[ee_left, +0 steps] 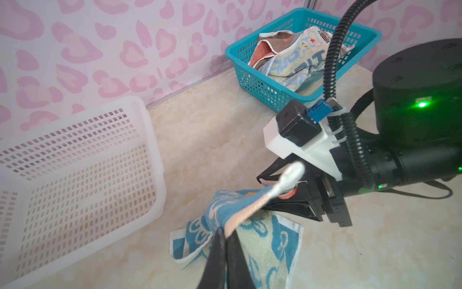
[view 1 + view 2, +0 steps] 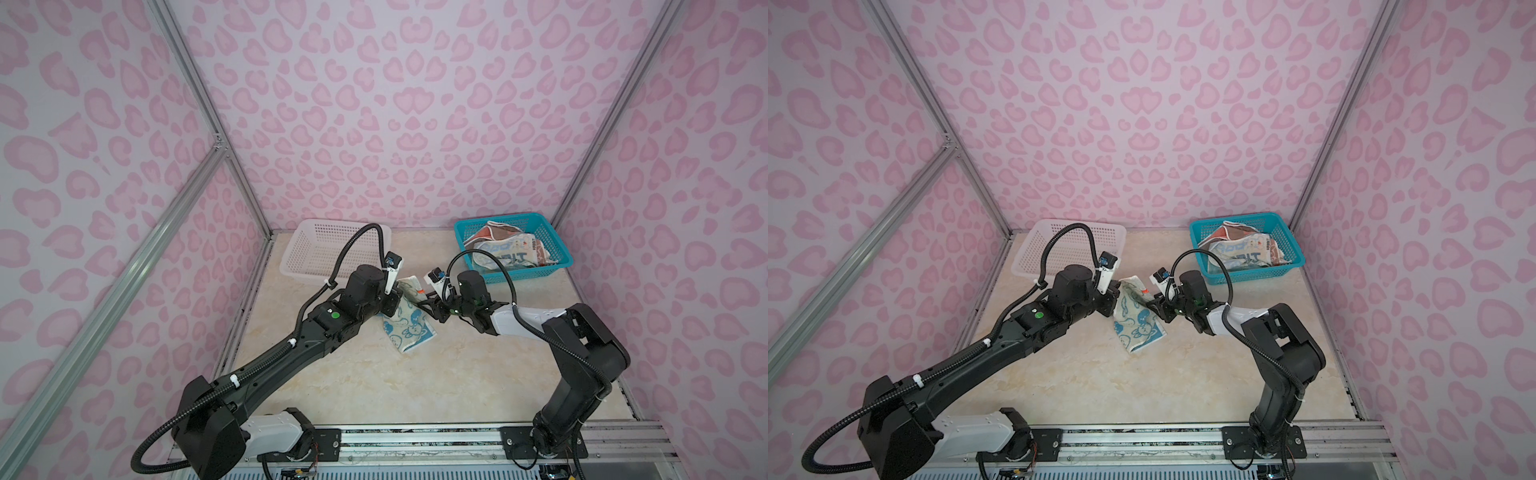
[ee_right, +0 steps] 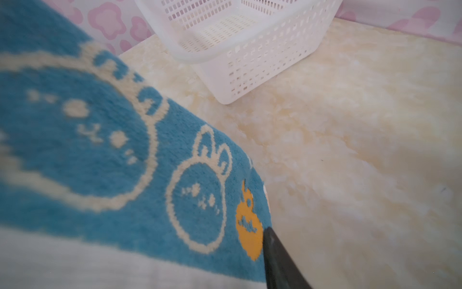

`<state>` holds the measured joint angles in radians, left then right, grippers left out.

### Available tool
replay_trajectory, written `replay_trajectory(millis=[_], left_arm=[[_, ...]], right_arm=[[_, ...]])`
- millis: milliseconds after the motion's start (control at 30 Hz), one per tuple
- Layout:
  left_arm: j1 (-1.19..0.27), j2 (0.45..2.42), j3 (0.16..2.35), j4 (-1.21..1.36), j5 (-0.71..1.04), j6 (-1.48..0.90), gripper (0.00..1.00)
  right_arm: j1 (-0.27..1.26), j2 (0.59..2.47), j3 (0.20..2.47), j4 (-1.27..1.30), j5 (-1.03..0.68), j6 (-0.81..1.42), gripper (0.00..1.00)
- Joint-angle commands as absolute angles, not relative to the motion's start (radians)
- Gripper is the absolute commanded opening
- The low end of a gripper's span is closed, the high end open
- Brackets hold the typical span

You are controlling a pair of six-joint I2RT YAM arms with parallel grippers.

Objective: Fold and stack the towels
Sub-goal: 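Spread the towel by pulling both grippers apart and raising it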

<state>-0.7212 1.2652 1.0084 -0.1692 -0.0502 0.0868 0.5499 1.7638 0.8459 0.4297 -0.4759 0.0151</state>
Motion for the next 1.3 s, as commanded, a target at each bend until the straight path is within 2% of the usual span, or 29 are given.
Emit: replay_trajectory(millis=[0, 133, 267, 400, 500, 600, 667, 967, 1267], left_arm=[[-0.713, 1.246, 1.005, -0.165, -0.072, 0.077, 0.03], [-0.706, 1.239, 1.005, -0.174, -0.082, 0.080, 0.03], [-0.701, 1.240, 1.004, -0.174, -0.080, 0.078, 0.03], [-0.699, 1.244, 1.004, -0.177, -0.091, 0.081, 0.03], [-0.696, 1.238, 1.003, -0.174, -0.100, 0.081, 0.03], [-0.695, 1.233, 1.002, -0.173, -0.094, 0.077, 0.03], [-0.694, 1.235, 1.008, -0.176, -0.102, 0.072, 0.03], [-0.692, 1.301, 1.144, -0.176, -0.142, 0.060, 0.03], [-0.693, 1.351, 1.381, -0.237, -0.143, 0.035, 0.03]], right_arm=[[0.544, 1.804, 0.847, 0.502, -0.485, 0.057, 0.40], [0.527, 1.842, 0.833, 0.547, -0.485, 0.092, 0.38], [0.513, 1.852, 0.807, 0.597, -0.490, 0.119, 0.28], [0.505, 1.847, 0.807, 0.587, -0.496, 0.121, 0.24], [0.497, 1.842, 0.806, 0.583, -0.502, 0.123, 0.17], [0.491, 1.823, 0.809, 0.564, -0.502, 0.130, 0.01], [0.484, 1.774, 0.810, 0.535, -0.478, 0.133, 0.00], [0.458, 1.437, 1.075, -0.064, -0.166, -0.063, 0.00], [0.454, 1.269, 1.390, -0.416, 0.012, -0.207, 0.00]])
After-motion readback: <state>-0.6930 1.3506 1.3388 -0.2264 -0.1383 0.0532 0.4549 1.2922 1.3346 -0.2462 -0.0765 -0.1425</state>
